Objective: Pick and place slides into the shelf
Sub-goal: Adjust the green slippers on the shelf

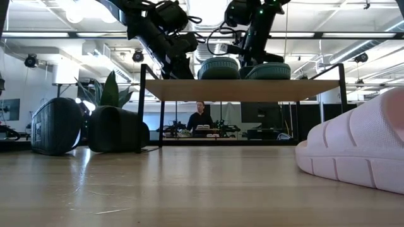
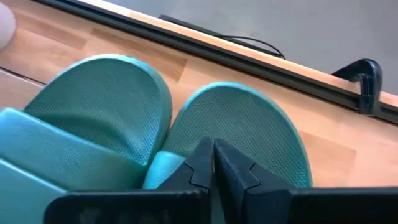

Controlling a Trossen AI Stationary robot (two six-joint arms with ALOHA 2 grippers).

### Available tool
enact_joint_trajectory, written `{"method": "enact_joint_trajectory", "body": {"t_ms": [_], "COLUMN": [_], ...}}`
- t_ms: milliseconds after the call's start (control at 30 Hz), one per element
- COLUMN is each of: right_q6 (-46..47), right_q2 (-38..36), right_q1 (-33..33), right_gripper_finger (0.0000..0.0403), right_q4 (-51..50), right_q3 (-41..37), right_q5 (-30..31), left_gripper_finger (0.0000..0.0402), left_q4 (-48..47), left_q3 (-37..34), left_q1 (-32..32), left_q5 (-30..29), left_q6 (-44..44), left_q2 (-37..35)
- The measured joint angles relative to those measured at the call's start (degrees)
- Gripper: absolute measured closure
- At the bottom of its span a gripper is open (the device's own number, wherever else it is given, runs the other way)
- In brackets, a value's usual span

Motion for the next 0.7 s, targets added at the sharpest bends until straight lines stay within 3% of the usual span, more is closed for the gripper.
{"method": "enact_joint_trajectory", "body": {"t_ms": [167, 400, 700], "right_q6": [0.68, 8.87, 15.91], "right_q2": [-1.43, -3.43, -3.56], "right_q1": [1.07, 3.89, 9.79], "right_gripper_finger": [0.0394, 0.0394, 0.0394], "right_q4": [-7.36, -21.28, -23.52], "right_q3": [0.26, 0.33, -1.01], "right_q5": [6.2, 7.9, 7.37], "left_gripper_finger": [0.0402, 0.0402, 0.0402], "left_q4": [-0.01, 0.25, 1.45], "left_q3": [0.01, 0.01, 0.01], "left_q1": [0.0, 0.0, 0.0], "left_q5": [-0.02, -0.03, -0.05], "left_q6": [0.22, 1.68, 1.82], "left_q2": [0.02, 0.04, 0.07]}}
